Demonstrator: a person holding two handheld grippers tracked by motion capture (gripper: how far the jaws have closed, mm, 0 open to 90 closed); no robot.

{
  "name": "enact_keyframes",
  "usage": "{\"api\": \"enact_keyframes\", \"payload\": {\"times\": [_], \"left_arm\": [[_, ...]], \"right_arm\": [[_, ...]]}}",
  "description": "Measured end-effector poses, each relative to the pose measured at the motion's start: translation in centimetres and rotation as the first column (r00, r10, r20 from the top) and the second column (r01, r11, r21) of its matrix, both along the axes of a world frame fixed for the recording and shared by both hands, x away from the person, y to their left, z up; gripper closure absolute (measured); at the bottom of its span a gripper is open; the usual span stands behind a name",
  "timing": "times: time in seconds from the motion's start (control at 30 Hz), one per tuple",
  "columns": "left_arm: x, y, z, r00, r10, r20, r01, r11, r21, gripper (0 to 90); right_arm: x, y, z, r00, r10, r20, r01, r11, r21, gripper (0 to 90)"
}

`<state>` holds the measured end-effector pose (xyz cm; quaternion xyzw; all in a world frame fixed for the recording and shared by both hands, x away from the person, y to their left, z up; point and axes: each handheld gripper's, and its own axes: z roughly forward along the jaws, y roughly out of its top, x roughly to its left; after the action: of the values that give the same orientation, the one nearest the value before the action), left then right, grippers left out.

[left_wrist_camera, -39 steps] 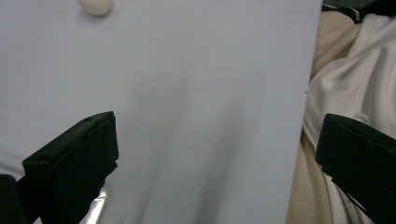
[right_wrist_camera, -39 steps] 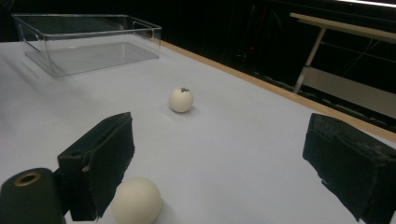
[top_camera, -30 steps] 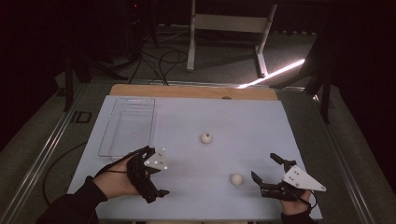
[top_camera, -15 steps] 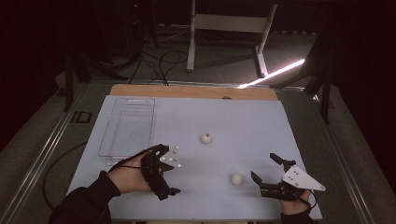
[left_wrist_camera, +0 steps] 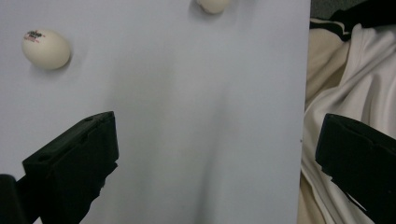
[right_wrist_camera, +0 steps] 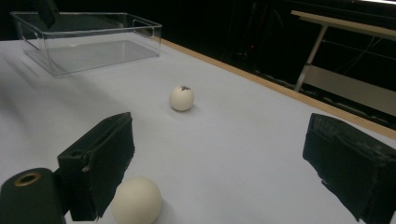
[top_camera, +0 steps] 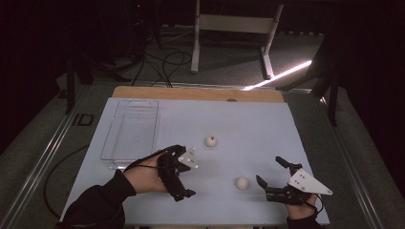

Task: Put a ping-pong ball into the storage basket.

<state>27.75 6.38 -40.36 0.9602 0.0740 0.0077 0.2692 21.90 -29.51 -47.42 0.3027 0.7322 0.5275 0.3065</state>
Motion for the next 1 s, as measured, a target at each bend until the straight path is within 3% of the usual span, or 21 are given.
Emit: {"api": "enact_keyframes", "payload": {"times": [0.63, 1.0], "left_arm": [[0.7, -3.5, 0.9, 0.9987, -0.051, -0.002, 0.050, 0.9978, -0.043, 0.4], [1.0, -5.5, 1.4, 0.9972, -0.075, 0.002, 0.075, 0.9925, -0.097, 0.4]], "right_arm": [[0.2, 0.0, -0.1, 1.0000, -0.004, -0.005, 0.004, 1.000, 0.003, 9.1], [0.2, 0.0, -0.1, 1.0000, -0.005, -0.004, 0.005, 1.000, 0.000, 9.1]]}}
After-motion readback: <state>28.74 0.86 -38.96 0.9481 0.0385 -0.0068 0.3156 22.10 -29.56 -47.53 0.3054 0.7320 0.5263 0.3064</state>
